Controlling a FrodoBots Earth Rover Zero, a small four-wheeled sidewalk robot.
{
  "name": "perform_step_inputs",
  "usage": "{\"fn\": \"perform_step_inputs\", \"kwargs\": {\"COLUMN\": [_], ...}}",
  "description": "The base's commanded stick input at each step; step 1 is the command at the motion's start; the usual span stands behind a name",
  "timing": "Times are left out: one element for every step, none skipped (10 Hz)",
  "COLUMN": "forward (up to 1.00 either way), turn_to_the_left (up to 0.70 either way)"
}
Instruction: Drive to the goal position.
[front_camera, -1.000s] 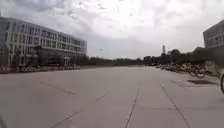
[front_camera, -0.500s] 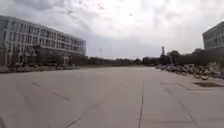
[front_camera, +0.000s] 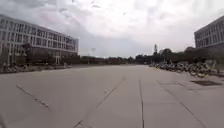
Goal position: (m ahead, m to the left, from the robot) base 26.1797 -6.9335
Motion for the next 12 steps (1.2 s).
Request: {"fn": "perform_step_inputs", "kwargs": {"forward": [0.7, 0.7, 0.7, 0.7, 0.7, 0.7, 0.7, 0.7, 0.7, 0.7, 0.7, 0.7], "turn_to_the_left": [0.0, 0.0, 0.0, 0.0, 0.0, 0.0, 0.0, 0.0, 0.0, 0.0, 0.0, 0.0]}}
